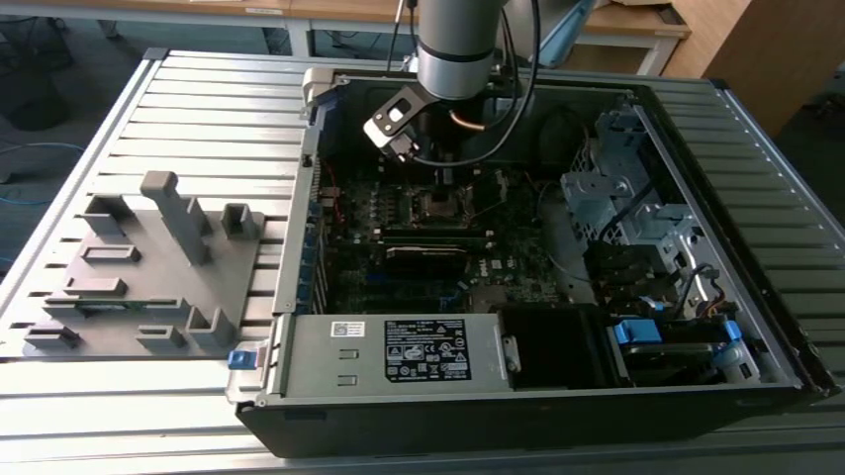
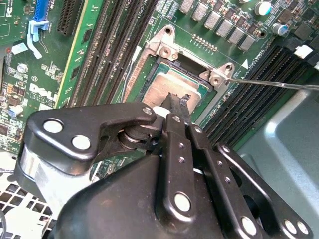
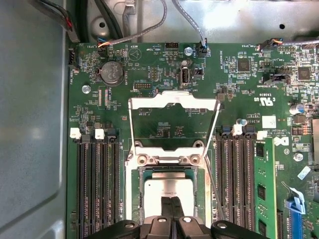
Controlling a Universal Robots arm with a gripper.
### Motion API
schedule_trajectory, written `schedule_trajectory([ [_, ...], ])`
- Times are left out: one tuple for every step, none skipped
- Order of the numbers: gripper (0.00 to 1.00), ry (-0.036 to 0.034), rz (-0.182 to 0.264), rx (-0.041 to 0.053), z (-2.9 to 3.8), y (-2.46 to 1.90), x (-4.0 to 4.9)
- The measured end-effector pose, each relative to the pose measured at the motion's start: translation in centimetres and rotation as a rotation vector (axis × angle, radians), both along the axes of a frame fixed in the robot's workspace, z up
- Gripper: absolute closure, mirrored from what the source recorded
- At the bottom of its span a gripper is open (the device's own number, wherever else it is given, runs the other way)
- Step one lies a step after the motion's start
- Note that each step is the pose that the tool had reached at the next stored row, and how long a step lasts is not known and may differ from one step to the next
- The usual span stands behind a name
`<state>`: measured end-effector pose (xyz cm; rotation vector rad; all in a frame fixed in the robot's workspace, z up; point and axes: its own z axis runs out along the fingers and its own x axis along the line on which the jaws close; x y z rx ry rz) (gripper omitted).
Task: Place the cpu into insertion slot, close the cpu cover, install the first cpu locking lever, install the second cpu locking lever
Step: 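Place the cpu into insertion slot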
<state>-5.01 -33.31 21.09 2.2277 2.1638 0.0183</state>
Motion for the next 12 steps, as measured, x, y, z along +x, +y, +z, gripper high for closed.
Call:
schedule_trajectory([
  [0.90, 0.0000, 0.000, 0.0001, 0.17, 0.00, 0.00],
  [0.90, 0.0000, 0.000, 0.0001, 0.17, 0.00, 0.00],
  [0.90, 0.0000, 0.000, 0.0000, 0.18, 0.00, 0.00],
  [0.90, 0.0002, 0.000, -0.0002, 0.20, 0.00, 0.00],
  [0.90, 0.0001, 0.000, -0.0001, 0.21, 0.00, 0.00],
  [0.90, 0.0000, 0.000, 0.0000, 0.47, 0.00, 0.00],
  [0.90, 0.0000, 0.000, 0.0000, 0.67, 0.00, 0.00],
  [0.90, 0.0000, 0.000, 0.0000, 0.67, 0.00, 0.00],
  [0.90, -0.0001, 0.000, 0.0000, 0.67, 0.00, 0.00],
  [0.90, -0.0001, 0.000, 0.0001, 0.67, 0.00, 0.00],
  [0.90, 0.0000, 0.000, 0.0001, 0.67, 0.00, 0.00],
  [0.90, 0.0000, 0.000, 0.0001, 0.81, 0.00, 0.00],
])
